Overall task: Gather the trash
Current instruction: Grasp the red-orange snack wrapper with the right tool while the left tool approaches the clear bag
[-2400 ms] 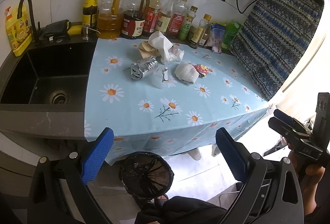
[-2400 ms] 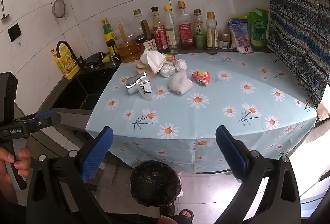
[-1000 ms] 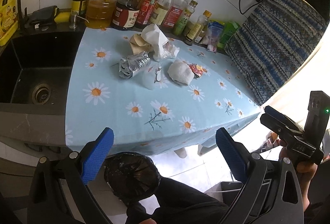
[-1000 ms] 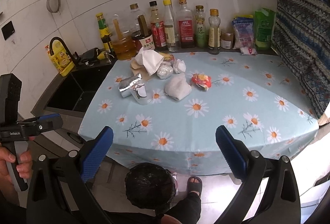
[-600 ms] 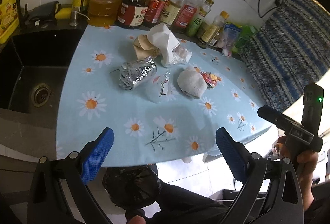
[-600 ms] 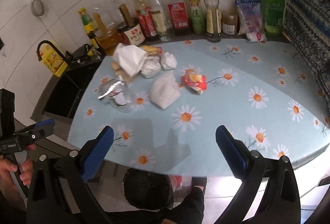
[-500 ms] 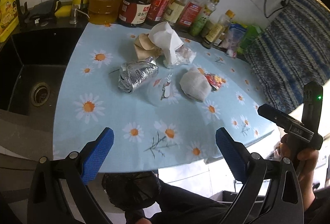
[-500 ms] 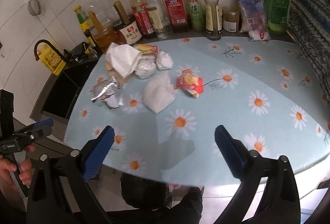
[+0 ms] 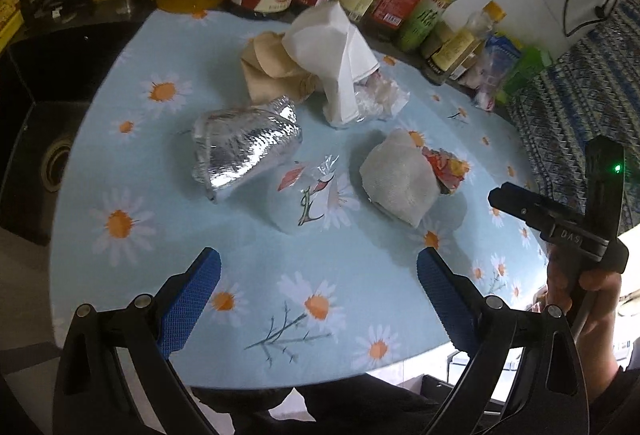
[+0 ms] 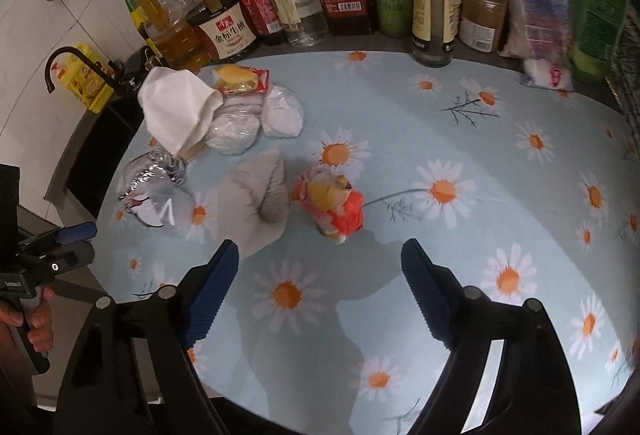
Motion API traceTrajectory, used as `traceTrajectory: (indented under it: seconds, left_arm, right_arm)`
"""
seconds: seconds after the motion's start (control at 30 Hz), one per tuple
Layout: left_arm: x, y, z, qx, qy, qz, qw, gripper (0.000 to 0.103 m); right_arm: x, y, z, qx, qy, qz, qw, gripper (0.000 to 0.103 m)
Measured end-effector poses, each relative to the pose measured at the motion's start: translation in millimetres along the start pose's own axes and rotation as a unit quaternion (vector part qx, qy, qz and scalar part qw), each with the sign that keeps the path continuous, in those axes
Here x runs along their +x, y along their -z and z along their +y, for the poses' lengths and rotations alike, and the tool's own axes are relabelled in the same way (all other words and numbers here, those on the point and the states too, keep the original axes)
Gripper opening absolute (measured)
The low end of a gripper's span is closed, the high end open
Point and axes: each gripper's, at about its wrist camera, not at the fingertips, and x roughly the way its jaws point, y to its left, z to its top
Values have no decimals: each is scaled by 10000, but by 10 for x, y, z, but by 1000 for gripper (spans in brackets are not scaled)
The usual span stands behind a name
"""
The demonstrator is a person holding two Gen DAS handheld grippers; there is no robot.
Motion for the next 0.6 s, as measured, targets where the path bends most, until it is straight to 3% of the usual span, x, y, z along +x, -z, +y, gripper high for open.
traceTrajectory:
  seconds: [0.6]
  left_arm:
    - [672, -300, -12, -187, -512, 388, 9978, 95]
  right_arm:
    - [585, -382, -202, -430, -274, 517, 9974, 56]
